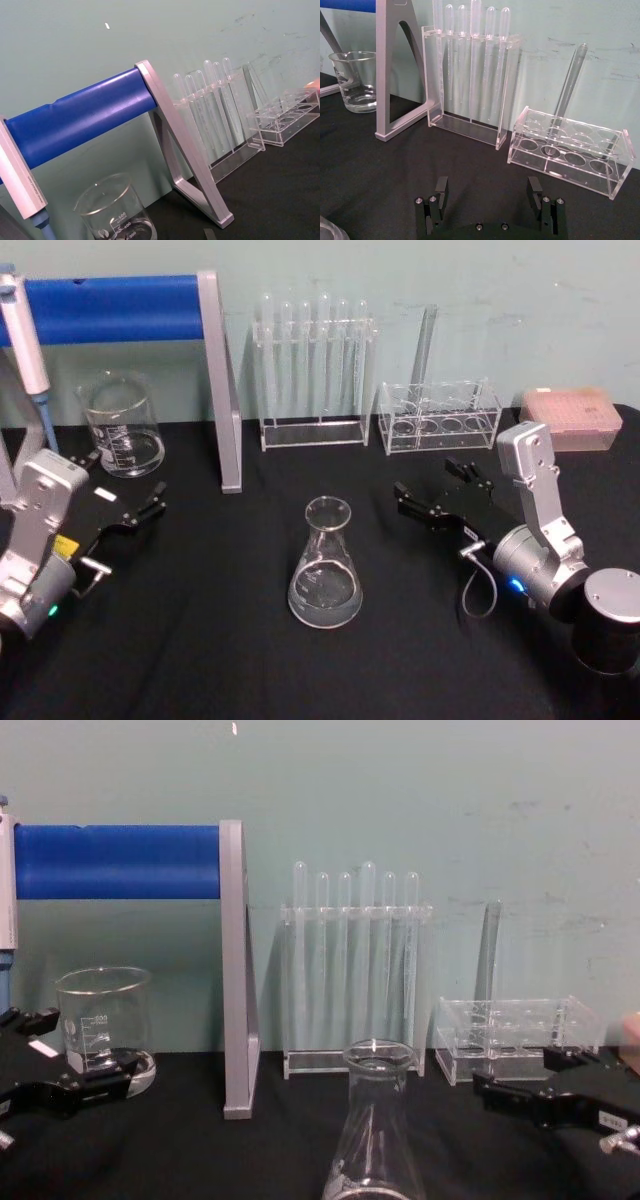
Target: Grasp the erlenmeyer flask with one hand, shake it three times, then place it back.
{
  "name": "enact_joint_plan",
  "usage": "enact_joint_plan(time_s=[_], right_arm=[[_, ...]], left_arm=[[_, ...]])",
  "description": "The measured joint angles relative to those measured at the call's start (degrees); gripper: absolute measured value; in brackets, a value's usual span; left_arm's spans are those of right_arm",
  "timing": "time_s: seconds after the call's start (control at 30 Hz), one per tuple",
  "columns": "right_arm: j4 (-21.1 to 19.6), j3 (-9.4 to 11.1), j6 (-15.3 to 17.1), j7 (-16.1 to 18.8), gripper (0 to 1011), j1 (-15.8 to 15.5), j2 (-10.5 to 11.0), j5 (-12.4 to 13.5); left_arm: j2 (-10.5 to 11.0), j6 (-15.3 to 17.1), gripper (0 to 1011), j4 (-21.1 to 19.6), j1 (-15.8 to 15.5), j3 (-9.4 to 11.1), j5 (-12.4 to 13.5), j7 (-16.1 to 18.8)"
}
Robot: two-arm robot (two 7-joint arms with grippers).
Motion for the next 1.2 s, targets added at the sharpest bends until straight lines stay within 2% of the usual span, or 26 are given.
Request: enact_joint_plan(time_s=[1.2], right_arm=[[0.0,0.0,0.01,0.0,1003,0.0,0.0,0.0]], left_arm=[[0.0,0.0,1001,0.0,0.0,0.0,0.0,0.0]])
